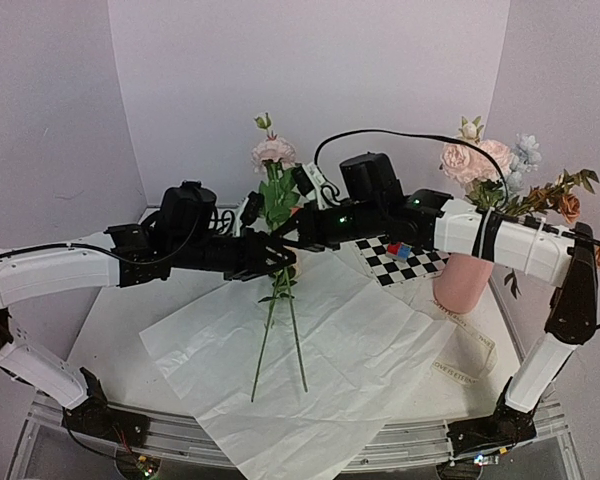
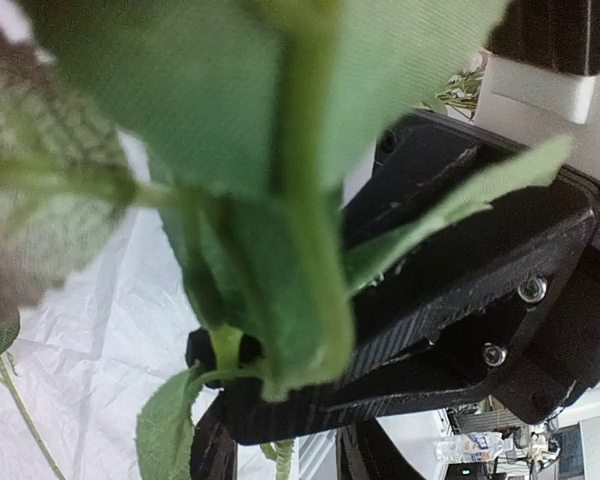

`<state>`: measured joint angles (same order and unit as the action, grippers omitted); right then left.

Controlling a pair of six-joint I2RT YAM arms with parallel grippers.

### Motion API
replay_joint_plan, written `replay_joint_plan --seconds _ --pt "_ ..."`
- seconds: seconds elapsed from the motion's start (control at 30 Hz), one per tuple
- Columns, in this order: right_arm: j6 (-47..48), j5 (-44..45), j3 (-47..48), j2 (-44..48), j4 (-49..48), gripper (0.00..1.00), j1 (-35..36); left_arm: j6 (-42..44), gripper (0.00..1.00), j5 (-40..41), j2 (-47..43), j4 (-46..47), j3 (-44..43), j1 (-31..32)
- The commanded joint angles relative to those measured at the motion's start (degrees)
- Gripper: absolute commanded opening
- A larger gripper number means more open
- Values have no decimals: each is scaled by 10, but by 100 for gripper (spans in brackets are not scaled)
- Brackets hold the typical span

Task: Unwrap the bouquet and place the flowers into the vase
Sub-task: Pick up the fake flower from the wrapping paper, then insert the fake flower into the vase.

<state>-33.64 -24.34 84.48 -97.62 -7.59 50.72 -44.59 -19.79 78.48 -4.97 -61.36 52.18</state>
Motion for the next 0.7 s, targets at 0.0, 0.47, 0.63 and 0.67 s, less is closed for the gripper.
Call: replay_joint_plan --seconds 0.0,0.47,0.63,0.67 --pt "0 -7 38 1 -16 0 1 -3 57 19 -38 14 12 2" --pt "83 68 134 29 57 0 1 -19 79 93 -204 -37 116 2" --pt "90 68 180 38 71 0 0 -33 79 127 -229 -55 131 2" --pt "94 71 188 42 74 0 0 -34 78 129 -230 -57 132 2"
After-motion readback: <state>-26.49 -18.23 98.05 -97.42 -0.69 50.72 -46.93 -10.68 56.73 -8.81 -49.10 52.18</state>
